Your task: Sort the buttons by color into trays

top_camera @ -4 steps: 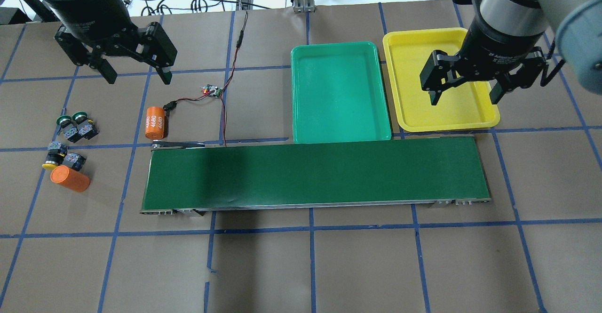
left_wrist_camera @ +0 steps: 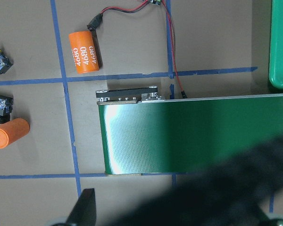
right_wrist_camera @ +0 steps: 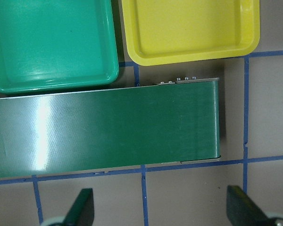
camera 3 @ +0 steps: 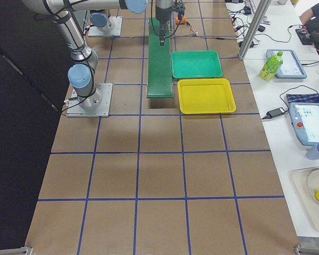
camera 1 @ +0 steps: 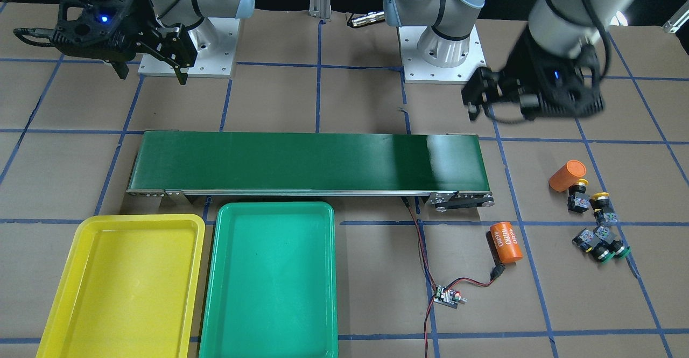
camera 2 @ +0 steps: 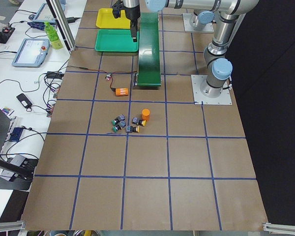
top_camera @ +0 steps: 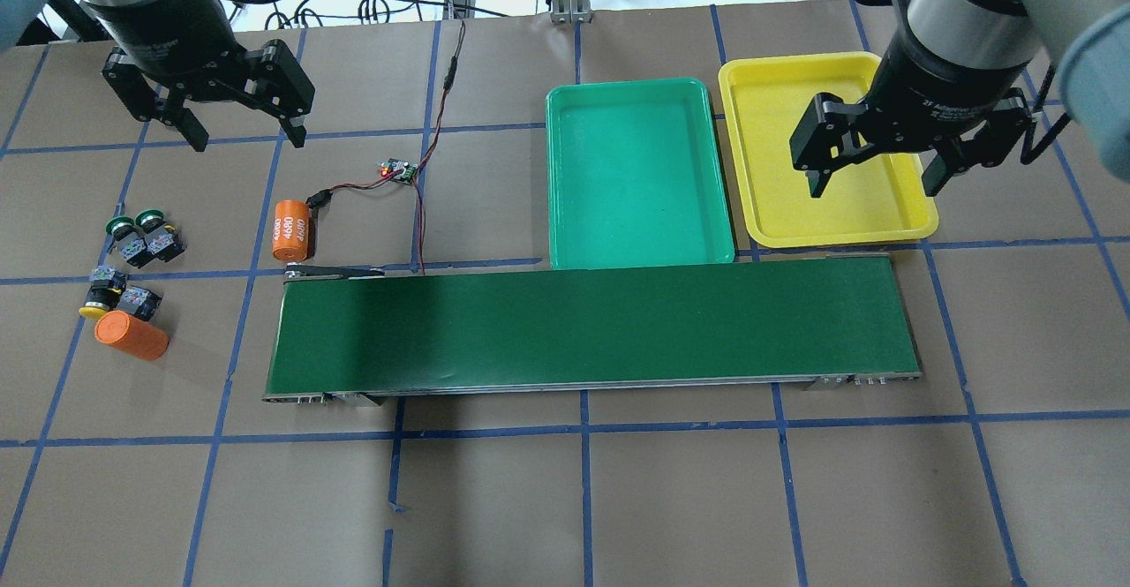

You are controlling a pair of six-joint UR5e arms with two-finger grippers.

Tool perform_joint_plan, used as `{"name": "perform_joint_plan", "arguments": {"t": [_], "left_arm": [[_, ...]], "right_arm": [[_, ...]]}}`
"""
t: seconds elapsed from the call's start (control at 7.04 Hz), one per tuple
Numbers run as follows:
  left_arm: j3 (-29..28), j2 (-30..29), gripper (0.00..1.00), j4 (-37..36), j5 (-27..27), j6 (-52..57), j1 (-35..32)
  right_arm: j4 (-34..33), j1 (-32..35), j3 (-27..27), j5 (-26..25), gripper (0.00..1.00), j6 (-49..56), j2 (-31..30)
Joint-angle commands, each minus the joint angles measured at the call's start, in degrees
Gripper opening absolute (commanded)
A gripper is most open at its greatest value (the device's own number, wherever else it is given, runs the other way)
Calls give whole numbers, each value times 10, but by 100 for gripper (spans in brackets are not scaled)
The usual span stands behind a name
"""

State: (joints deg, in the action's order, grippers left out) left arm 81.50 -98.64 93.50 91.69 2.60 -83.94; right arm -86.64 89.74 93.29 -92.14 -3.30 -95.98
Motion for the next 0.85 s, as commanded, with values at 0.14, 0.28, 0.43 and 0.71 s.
{"name": "perform_joint_plan", "arguments": {"t": [0.14, 0.28, 0.43, 0.71], "left_arm": [[5, -164, 100, -164, -12, -1, 39], [8, -199, 100, -186, -10, 24, 48], [23, -217, 100, -198, -8, 51, 60], [65, -215, 100, -221, -9, 76, 95]], "right_arm": [[1, 0, 0, 0, 100, 4, 0], [1, 0, 0, -1, 100, 4, 2], [0, 0, 0, 0, 100, 6, 3], [0, -1, 0, -1, 100, 5, 2]]}}
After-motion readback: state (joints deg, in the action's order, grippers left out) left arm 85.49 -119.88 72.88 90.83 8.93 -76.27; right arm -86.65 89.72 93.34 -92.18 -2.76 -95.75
